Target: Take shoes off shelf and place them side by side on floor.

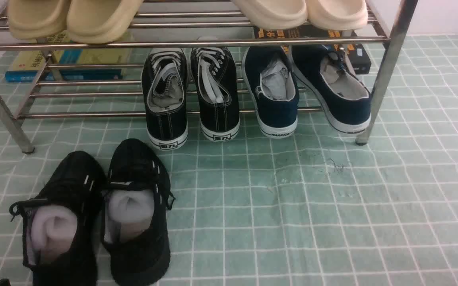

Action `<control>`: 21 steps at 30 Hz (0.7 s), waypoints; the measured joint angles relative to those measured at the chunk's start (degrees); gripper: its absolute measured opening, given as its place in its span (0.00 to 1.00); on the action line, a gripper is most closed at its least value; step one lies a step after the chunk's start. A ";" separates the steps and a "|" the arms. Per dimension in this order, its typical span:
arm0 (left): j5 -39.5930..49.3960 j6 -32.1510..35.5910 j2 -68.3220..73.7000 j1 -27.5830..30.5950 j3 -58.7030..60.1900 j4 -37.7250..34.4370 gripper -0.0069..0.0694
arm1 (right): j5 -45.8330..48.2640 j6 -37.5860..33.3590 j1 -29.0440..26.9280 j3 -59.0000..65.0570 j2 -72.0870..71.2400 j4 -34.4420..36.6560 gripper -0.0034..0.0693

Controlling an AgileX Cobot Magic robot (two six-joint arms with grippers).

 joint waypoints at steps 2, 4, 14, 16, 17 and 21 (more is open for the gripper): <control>0.00 0.00 0.00 0.00 0.00 0.00 0.23 | 0.00 0.00 0.00 0.00 0.00 0.00 0.37; 0.00 0.00 0.00 0.00 0.00 0.00 0.23 | 0.00 0.00 0.00 0.00 0.00 0.00 0.37; 0.00 0.00 0.00 0.00 0.00 0.05 0.23 | 0.05 0.00 0.00 0.00 0.00 -5.17 0.37; 0.00 0.00 0.00 0.00 0.00 0.05 0.23 | 0.25 0.00 0.00 0.00 0.00 -8.09 0.37; 0.00 0.00 0.00 0.00 0.00 0.05 0.23 | 0.34 0.00 0.00 0.00 0.00 -9.56 0.37; 0.00 0.00 0.00 0.00 0.00 0.05 0.24 | 0.54 0.00 0.00 0.00 0.00 -12.73 0.37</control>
